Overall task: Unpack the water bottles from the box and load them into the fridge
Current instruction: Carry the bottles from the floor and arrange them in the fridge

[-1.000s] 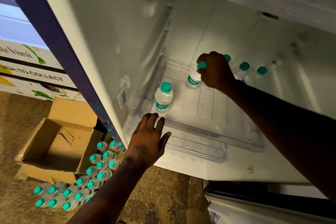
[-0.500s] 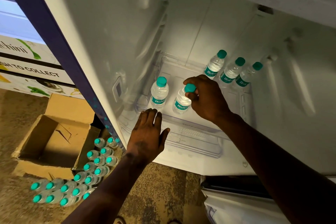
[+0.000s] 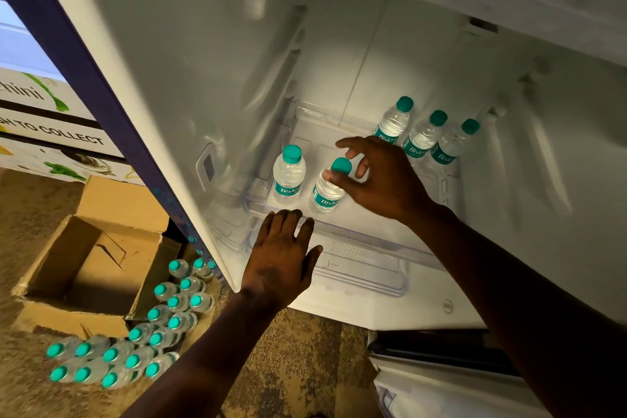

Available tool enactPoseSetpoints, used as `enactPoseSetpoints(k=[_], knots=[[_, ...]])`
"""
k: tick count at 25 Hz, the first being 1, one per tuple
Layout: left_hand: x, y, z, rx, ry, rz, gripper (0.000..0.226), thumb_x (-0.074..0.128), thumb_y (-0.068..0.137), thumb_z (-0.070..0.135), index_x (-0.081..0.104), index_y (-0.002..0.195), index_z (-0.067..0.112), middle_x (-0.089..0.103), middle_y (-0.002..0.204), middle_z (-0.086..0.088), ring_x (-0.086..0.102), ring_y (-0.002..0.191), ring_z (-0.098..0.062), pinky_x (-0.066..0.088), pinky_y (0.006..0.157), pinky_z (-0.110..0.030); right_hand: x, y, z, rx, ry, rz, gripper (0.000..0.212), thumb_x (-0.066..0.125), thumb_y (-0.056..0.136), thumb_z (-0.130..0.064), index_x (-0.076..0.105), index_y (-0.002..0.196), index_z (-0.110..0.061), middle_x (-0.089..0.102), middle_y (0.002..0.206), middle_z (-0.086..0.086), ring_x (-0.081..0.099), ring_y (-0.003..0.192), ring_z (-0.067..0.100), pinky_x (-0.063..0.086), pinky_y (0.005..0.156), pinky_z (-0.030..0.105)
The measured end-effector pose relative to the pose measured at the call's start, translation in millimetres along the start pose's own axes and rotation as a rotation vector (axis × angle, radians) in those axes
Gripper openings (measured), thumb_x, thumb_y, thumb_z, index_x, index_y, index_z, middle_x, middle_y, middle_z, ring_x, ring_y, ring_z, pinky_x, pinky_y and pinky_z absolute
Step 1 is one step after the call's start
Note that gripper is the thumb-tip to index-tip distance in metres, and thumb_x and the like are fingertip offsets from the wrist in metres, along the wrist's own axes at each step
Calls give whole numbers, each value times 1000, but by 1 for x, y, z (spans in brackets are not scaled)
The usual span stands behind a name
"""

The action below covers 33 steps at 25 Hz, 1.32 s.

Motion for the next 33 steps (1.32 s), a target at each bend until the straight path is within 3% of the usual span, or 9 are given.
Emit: enactPoseSetpoints(k=[2, 4, 5, 8, 10, 14, 20, 29, 33], knots=[[2, 1, -1, 5, 0, -6, 51, 51, 94, 46, 60, 131, 14, 59, 132, -13, 55, 125, -34, 48, 103, -52, -24, 11, 17, 8, -19, 251, 51, 67, 88, -57, 64, 124, -21, 68, 110, 1, 67, 87, 16, 56, 73, 27], [4, 2, 3, 41, 24, -14, 49, 49, 95, 45, 60, 133, 16, 58, 135, -12, 54, 126, -34, 46, 104, -53, -44, 27, 39, 52, -204, 457, 48, 66, 90, -46, 62, 126, -14, 65, 118, 10, 63, 104, 25, 50, 87, 30], [6, 2, 7, 69, 32, -18, 48, 49, 95, 45, 59, 134, 17, 58, 137, -12, 53, 127, -33, 45, 105, -52, -50, 37, 50, 102, -322, 463, 51, 66, 91, -41, 57, 132, -12, 60, 127, 15, 57, 114, 31, 48, 93, 36], [11, 3, 15, 84, 19, -26, 47, 50, 96, 44, 59, 134, 18, 58, 135, -10, 53, 125, -32, 44, 106, -51, -54, 70, 75, 173, -682, 212, 66, 62, 96, -38, 34, 152, -15, 43, 145, 19, 45, 128, 40, 44, 100, 47], [12, 5, 17, 63, 19, -33, 47, 52, 95, 45, 61, 132, 18, 59, 133, -10, 54, 124, -33, 46, 105, -51, -51, 82, 82, 125, -827, 66, 71, 57, 98, -43, 26, 154, -13, 47, 140, 20, 46, 125, 41, 44, 97, 47], [10, 11, 21, 76, 45, -29, 45, 52, 93, 46, 63, 126, 18, 62, 129, -9, 57, 120, -32, 48, 101, -52, -43, 86, 87, 55, -967, -7, 53, 60, 96, -39, 44, 135, -7, 58, 122, 18, 52, 115, 37, 47, 92, 45], [13, 9, 21, 68, 67, -12, 46, 50, 95, 44, 61, 130, 17, 60, 135, -9, 54, 124, -32, 42, 105, -54, -35, 72, 76, 87, -580, 7, 42, 72, 87, -9, 51, 123, -5, 56, 116, 20, 65, 95, 39, 57, 81, 45], [22, 3, 36, 100, 70, -25, 52, 48, 96, 43, 54, 140, 16, 55, 140, -13, 48, 132, -34, 33, 113, -59, -35, 21, 59, 236, -300, 61, 45, 73, 85, -5, 54, 125, -10, 54, 121, 16, 57, 110, 31, 39, 82, 26], [22, 6, 48, 144, 24, -2, 51, 50, 96, 40, 54, 141, 16, 56, 138, -13, 50, 129, -34, 37, 113, -53, -27, -14, 48, 269, -216, 19, 47, 73, 85, -3, 54, 127, -13, 53, 127, 12, 55, 118, 28, 45, 97, 27]])
Point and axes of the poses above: each hand's wrist, its own y-axis towards the middle knuckle, its own x-axis out of the palm, z = x × y, the point moved 6 cm from there along y, towards the middle knuckle
